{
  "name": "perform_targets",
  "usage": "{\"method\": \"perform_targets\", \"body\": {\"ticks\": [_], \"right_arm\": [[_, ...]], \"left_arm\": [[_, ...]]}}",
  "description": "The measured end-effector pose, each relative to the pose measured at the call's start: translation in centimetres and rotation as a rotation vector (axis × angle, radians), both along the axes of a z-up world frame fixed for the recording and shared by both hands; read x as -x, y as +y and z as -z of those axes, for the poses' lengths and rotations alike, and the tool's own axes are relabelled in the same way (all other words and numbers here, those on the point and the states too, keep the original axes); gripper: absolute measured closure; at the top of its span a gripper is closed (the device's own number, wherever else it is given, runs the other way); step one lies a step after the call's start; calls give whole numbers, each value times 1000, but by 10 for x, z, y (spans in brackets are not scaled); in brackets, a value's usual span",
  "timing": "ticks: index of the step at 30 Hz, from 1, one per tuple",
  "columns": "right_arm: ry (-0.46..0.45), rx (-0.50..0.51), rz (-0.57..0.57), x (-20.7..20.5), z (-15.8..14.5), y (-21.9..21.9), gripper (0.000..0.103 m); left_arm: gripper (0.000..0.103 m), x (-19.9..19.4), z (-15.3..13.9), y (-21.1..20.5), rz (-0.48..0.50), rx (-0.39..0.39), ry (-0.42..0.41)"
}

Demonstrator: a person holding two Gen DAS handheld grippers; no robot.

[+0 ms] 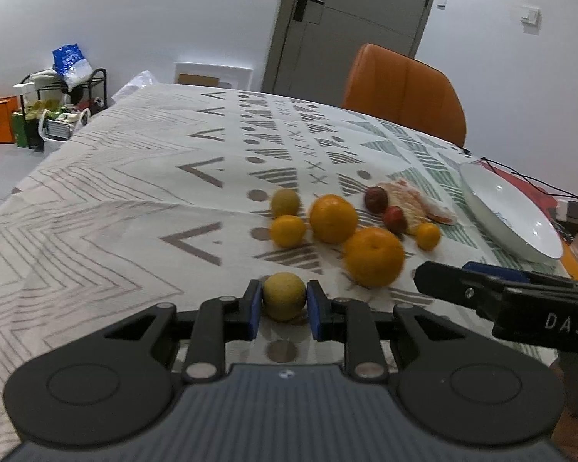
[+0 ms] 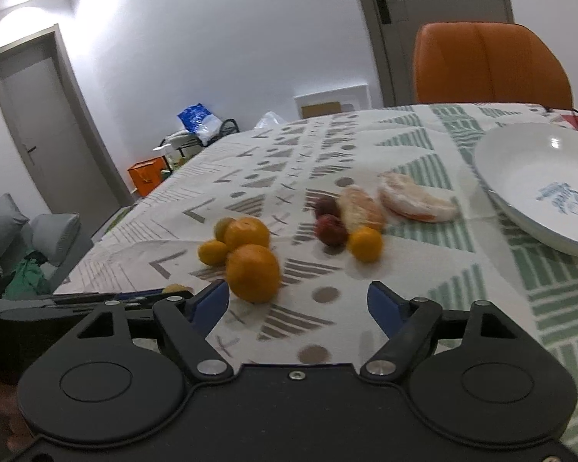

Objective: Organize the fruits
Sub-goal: 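Close the right tool on the large orange while the left tool holds the lime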

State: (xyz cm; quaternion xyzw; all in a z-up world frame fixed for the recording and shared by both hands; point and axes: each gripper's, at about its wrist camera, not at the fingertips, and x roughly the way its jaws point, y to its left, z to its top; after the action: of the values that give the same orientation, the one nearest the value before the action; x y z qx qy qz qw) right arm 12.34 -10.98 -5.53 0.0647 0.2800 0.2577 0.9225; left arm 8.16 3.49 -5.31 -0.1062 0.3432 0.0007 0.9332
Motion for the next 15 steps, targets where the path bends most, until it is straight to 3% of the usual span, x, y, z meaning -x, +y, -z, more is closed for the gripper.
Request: {"method": "perform_targets", "body": {"ticks": [15], "right_arm": [[-4, 16, -76, -13, -3, 43, 31]], "left_arm": [[79, 3, -6, 29, -89, -20, -13]]}}
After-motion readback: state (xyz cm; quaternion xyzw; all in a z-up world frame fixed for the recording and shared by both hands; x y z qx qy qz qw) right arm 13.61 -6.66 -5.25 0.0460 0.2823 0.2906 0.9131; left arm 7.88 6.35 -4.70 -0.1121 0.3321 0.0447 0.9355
